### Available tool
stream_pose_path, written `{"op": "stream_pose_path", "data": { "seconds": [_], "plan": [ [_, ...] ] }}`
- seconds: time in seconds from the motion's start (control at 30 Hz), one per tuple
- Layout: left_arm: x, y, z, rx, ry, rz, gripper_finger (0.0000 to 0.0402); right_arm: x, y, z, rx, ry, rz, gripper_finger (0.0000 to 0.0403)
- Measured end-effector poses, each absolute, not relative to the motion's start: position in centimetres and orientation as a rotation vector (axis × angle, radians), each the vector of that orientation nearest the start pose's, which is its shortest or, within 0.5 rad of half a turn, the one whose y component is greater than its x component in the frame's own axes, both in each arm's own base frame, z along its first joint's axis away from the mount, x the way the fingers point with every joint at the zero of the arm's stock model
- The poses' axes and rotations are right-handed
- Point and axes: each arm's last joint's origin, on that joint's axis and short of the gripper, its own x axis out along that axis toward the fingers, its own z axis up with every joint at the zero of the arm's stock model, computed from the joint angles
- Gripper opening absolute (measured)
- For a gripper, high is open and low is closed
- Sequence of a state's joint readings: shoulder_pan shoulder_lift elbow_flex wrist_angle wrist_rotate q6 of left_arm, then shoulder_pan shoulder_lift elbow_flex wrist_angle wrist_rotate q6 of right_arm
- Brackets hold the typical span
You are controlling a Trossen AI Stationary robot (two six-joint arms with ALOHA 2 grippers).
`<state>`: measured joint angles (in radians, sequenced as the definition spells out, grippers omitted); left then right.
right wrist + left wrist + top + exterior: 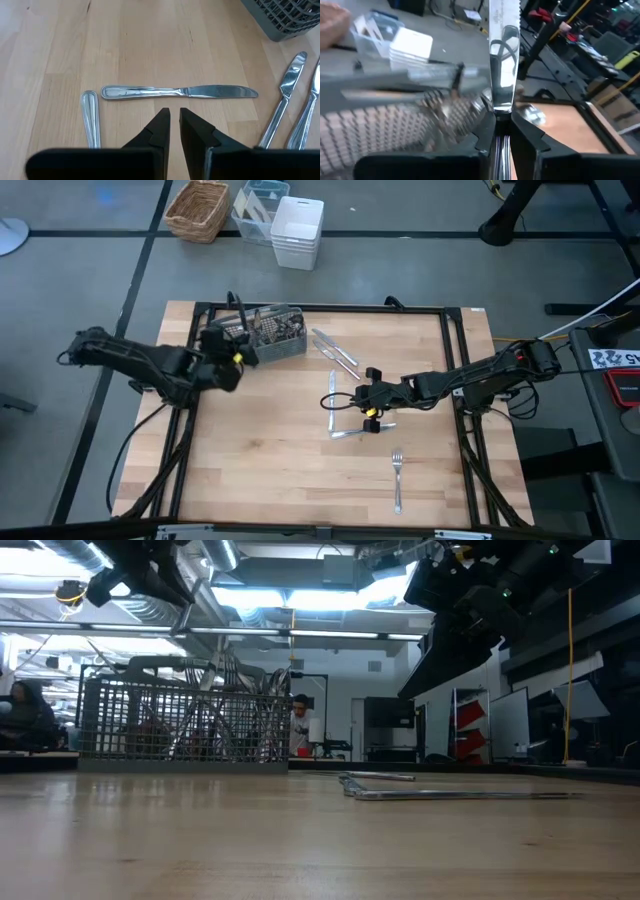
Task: Sort silverware
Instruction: Put the silver table knife into the silverware rack
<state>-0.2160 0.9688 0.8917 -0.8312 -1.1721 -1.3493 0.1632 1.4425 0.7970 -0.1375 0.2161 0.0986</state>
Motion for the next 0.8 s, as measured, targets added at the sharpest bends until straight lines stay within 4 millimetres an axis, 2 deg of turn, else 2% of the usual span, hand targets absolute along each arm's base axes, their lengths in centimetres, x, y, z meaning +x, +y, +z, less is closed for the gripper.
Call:
{"op": "stream_pose_path", "data": {
  "seconds": [0.2,0.37,0.53,0.8],
  "plan": [
    [15.6,1.1,31.0,-0.478,0.036,1.234,0.0030,28.3,4.0,19.8,-0.054,0.765,-0.088,0.0046],
    [15.5,2.6,30.9,-0.367,0.083,1.335,0.0034,28.3,4.0,19.8,-0.054,0.764,-0.088,0.0046],
    [16.6,3.7,30.1,-0.253,0.158,1.423,0.0030,28.3,4.0,19.8,-0.054,0.764,-0.088,0.0046],
    [19.5,4.5,27.5,-0.049,0.257,1.529,0.0031,28.3,4.0,19.8,-0.056,0.764,-0.087,0.0046]
  ]
}}
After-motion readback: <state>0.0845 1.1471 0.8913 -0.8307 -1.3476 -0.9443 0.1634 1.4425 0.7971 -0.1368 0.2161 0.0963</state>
